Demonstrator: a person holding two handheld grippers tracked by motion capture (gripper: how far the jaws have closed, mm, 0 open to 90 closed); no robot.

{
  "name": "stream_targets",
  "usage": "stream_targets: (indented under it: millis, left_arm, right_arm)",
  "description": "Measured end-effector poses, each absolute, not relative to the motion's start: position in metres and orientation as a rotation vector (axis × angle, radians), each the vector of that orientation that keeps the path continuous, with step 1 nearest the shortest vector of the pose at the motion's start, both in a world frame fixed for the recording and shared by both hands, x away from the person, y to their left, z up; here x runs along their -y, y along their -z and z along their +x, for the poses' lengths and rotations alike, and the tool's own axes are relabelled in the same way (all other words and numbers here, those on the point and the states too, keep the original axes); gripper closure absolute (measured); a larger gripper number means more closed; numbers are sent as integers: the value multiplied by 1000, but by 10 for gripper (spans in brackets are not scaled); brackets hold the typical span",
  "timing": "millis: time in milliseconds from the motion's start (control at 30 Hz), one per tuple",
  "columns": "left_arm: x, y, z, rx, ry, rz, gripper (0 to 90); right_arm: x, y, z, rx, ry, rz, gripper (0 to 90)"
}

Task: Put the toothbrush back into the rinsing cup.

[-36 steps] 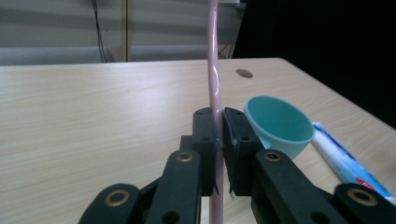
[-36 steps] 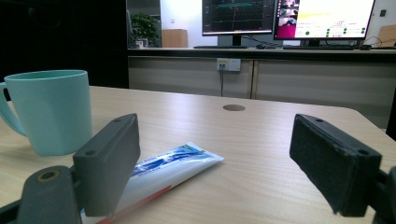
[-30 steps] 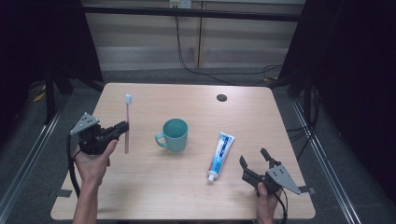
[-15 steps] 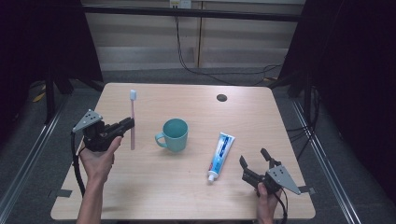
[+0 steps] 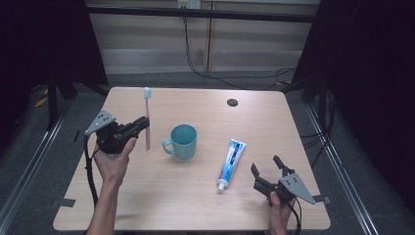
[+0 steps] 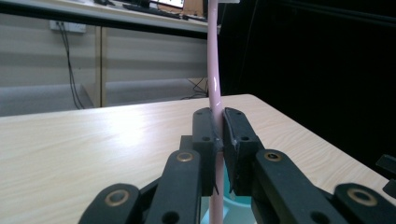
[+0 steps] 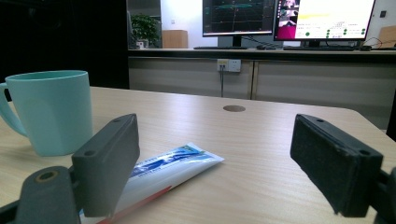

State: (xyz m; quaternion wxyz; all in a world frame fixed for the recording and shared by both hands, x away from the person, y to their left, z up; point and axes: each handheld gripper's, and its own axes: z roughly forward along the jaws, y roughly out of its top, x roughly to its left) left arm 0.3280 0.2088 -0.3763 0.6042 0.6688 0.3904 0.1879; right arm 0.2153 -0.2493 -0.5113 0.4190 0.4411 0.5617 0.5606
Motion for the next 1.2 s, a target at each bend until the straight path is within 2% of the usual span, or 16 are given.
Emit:
stream_targets:
  millis: [1200]
  left_arm:
    - [-148,359,363,-770,-444,1601,842]
  right_arm:
    - [250,511,215,-1409,-1407,1099,152]
